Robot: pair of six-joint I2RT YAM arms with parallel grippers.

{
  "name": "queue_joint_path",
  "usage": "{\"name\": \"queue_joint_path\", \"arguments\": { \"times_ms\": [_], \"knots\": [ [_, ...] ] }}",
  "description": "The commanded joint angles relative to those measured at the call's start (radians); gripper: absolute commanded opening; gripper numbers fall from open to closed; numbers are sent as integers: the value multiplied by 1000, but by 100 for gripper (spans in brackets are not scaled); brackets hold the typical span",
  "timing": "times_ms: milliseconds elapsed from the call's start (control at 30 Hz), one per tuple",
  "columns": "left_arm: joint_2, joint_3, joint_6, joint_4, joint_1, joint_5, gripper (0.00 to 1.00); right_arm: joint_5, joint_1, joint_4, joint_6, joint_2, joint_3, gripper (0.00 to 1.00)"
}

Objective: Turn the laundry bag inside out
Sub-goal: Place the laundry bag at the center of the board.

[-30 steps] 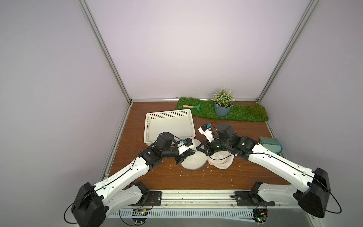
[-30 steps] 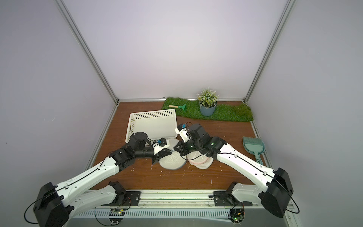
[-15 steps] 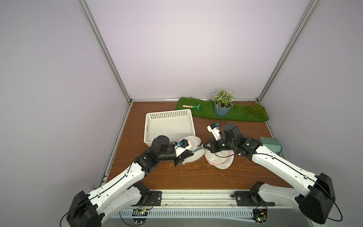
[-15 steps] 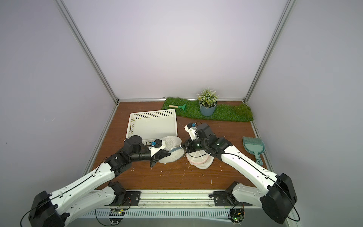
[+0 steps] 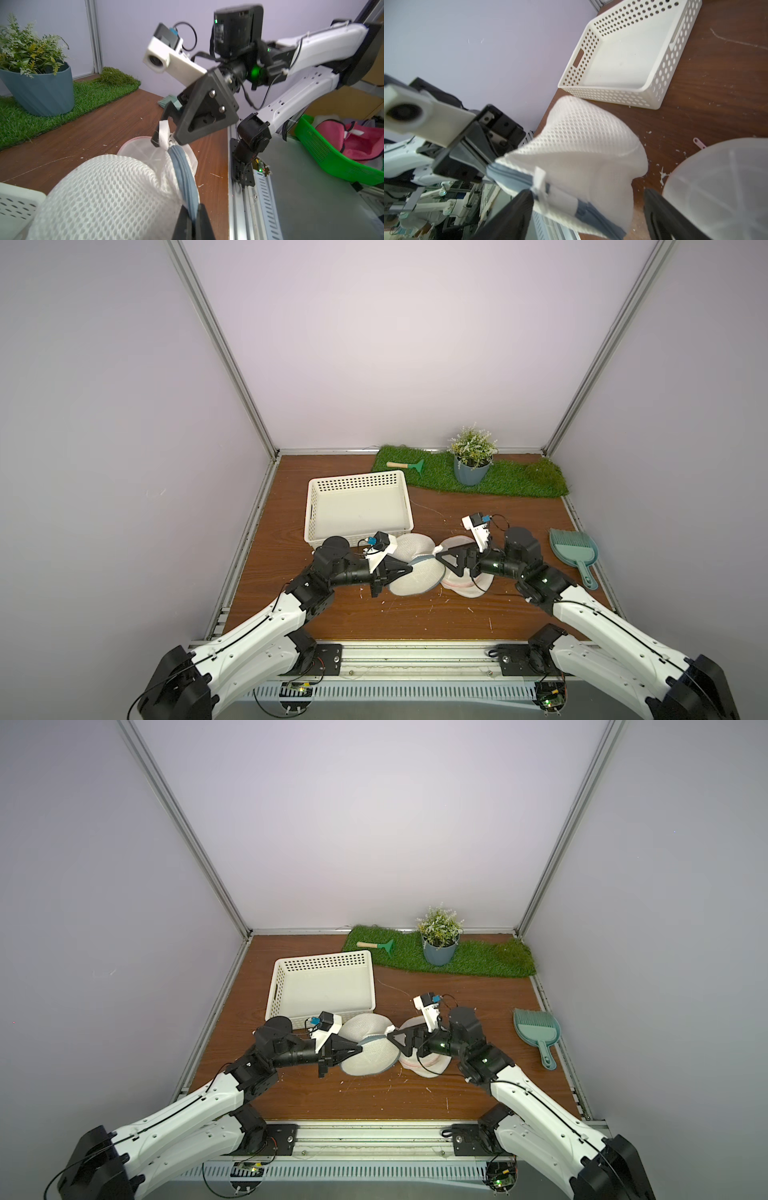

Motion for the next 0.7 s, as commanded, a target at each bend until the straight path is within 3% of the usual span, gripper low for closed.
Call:
{"name": "queue_joint_path", "arguments": {
  "times_ms": [0,167,367,533,600,667],
  "knots": [
    [0,-25,-159,222,12,59,1,-73,-1,244,14,-41,-87,91],
    [11,-49,-229,305,16,62,1,-116,0,364,45,-62,-161,86],
    [18,-82,-311,405,28,37,1,-197,0,472,106,-53,-182,62],
    [21,-90,-357,383,30,-12,1,-206,0,383,87,-63,-134,23],
    [7,-64,-360,245,30,-81,2,-173,2,290,79,-59,-103,10],
    [-8,-17,-357,44,30,-171,3,-152,3,246,97,-38,-88,3]
  ]
}}
